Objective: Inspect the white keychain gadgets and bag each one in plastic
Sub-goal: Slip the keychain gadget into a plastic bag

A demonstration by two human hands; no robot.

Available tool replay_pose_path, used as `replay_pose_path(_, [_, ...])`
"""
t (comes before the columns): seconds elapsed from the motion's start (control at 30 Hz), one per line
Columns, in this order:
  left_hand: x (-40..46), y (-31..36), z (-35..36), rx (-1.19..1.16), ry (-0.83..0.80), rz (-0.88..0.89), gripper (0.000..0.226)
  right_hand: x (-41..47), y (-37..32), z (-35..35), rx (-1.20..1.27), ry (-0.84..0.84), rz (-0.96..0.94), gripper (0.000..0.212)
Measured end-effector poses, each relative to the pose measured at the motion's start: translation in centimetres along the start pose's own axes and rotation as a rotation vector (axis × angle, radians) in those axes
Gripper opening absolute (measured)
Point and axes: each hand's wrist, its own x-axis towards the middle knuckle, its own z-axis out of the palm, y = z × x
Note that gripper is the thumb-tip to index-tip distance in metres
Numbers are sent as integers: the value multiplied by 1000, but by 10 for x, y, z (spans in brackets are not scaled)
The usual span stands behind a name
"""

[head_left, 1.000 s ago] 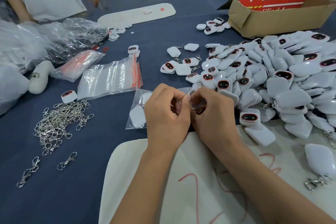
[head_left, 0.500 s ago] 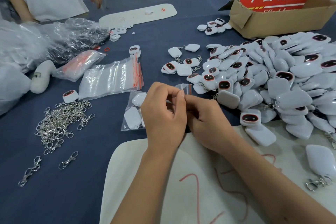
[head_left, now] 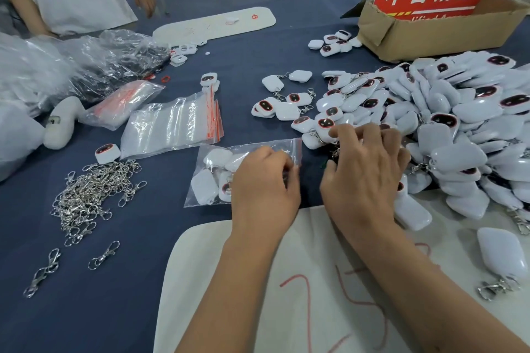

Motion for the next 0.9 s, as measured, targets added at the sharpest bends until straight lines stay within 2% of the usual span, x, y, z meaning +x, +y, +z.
replay_pose_path(0.1, [3,-8,-3,58,23,-49,16,0,1,1,55,-70,-47,54])
replay_pose_path(0.17, [4,-10,-6,54,50,-76,13,0,1,3,176,-72,-84,48])
replay_pose_path(0.23, [3,-9,-8,-16,104,-75,4,0,1,4,343,-6,-110,38])
replay_pose_path(0.33, [4,-5,-9,-154,173,40,21,-1,-2,6,662,66,-91,27])
replay_pose_path(0.47, [4,-1,-7,-294,59,261,52,1,-3,16,989,-83,124,14])
replay_pose_path(0.53, [4,-2,-6,-341,48,289,55,3,1,19,1101,-132,215,14])
replay_pose_path(0.7, [3,-8,-3,-401,62,299,27,6,1,20,1227,-189,353,32])
replay_pose_path(0.83, [5,-7,-4,-396,84,226,9,4,-5,14,1434,-338,281,51])
replay_pose_path(0.9, [5,-6,-5,-469,92,87,3,2,-6,12,1467,-326,209,44])
